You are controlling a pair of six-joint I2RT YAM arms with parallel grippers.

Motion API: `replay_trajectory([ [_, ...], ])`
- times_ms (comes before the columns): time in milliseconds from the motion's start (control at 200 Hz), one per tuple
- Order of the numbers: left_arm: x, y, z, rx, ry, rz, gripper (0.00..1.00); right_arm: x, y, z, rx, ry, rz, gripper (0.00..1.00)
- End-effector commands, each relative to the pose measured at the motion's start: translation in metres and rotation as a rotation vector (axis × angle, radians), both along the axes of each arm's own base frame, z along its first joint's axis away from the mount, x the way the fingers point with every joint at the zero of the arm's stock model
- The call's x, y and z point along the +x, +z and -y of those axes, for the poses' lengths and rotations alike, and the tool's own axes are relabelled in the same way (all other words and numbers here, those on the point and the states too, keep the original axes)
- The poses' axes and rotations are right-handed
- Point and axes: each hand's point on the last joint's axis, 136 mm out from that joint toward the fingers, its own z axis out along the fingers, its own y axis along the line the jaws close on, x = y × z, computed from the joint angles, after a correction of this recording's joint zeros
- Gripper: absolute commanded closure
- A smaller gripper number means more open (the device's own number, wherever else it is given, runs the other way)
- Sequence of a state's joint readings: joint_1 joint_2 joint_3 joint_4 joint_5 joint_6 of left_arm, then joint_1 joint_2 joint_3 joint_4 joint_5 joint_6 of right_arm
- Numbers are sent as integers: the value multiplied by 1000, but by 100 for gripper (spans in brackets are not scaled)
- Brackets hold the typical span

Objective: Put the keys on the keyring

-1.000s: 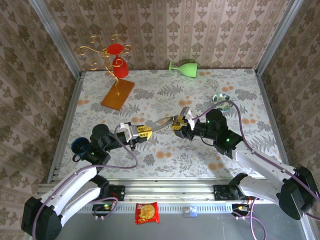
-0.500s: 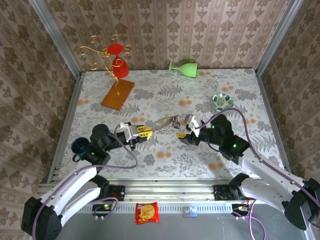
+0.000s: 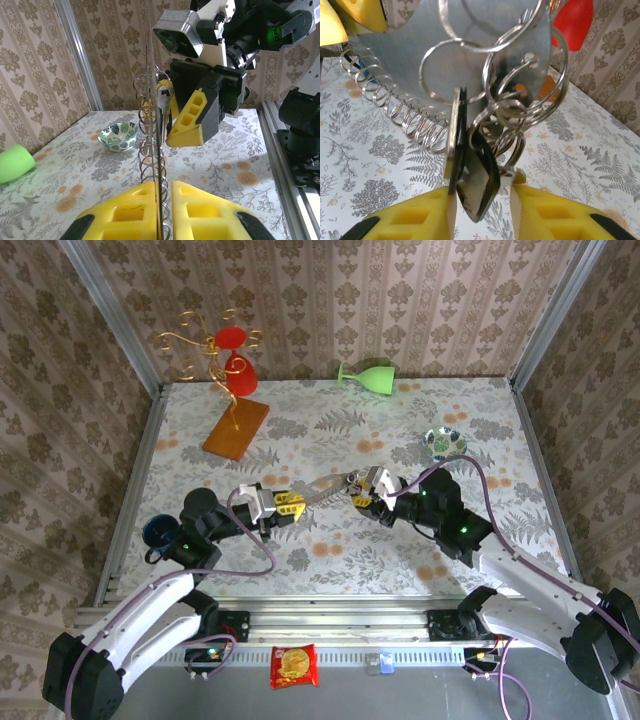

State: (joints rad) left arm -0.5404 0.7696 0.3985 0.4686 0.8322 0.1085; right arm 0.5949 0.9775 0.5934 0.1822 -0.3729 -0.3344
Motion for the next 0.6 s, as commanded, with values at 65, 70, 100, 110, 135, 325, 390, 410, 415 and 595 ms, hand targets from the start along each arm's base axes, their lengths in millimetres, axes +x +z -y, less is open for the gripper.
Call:
replay_trajectory([
  [65, -4, 16, 1, -49, -32, 24, 100, 4, 5, -6, 34, 4, 30, 64],
  [70, -4, 17, 1, -51, -33, 26, 100, 4, 5, -6, 34, 4, 30, 63],
  [100, -4, 18, 1, -54, -32, 25, 100, 4, 5, -6, 34, 5, 31, 63],
  [110, -3, 18, 1, -55, -30, 25, 100, 4, 4, -6, 33, 6, 31, 62],
  [135, -3, 18, 1, -56, -30, 21, 100, 4, 3, -6, 32, 7, 30, 60],
  [325, 1, 21, -1, -75, -24, -23, 100, -6, -9, -2, 36, 25, 45, 50],
  [390, 2, 21, -2, -80, -30, -44, 100, -10, -12, -1, 46, 41, 67, 49],
  [410, 2, 21, -2, -80, -34, -49, 100, -12, -13, -1, 49, 48, 74, 49],
  [415, 1, 21, -2, -81, -36, -49, 100, -12, -13, -1, 49, 49, 75, 49],
  [595, -2, 22, 0, -83, -63, -82, 100, -11, -6, 1, 79, 33, 98, 50],
])
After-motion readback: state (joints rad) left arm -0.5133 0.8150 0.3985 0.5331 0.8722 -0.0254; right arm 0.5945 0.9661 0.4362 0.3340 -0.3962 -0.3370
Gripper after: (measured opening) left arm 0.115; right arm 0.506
